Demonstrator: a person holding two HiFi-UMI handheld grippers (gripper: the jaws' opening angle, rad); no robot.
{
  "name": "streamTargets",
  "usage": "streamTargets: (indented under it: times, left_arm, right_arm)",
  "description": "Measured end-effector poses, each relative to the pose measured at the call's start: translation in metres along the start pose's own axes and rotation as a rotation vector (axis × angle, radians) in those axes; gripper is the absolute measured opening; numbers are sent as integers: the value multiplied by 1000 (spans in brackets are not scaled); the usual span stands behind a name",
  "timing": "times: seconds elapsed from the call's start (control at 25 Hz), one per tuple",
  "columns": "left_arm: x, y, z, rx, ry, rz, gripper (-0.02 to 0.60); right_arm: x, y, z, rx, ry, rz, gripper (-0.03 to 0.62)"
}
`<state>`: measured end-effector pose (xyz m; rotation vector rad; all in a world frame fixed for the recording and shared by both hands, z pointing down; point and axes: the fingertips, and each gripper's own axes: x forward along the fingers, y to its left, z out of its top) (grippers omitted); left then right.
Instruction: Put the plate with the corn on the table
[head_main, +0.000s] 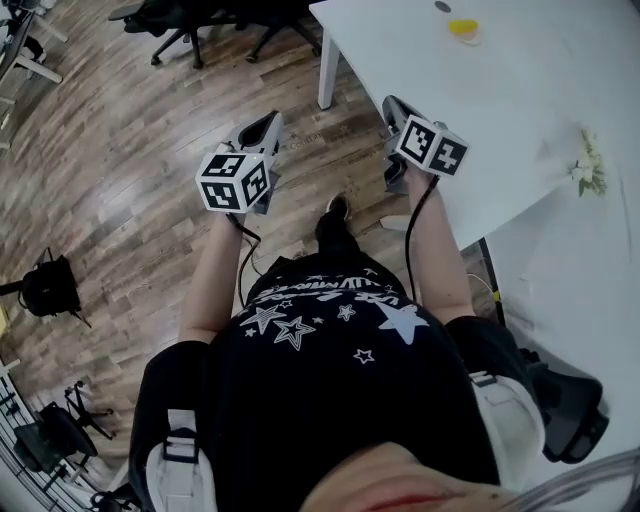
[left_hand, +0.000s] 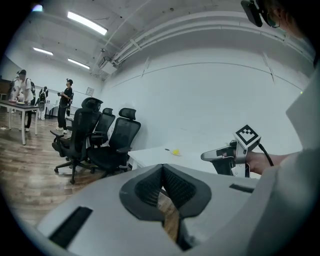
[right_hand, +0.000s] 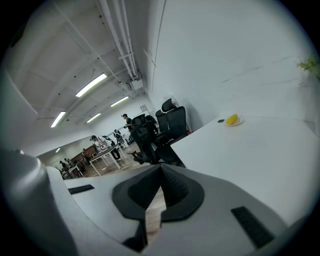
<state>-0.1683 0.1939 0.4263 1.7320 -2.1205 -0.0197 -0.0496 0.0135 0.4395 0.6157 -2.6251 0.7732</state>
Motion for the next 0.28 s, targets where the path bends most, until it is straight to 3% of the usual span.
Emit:
streamTargets:
  times: [0.28]
  left_arm:
    - [-38, -23, -18, 4, -13, -4, 6]
  right_arm:
    - [-40, 11, -34, -12, -3, 3, 6]
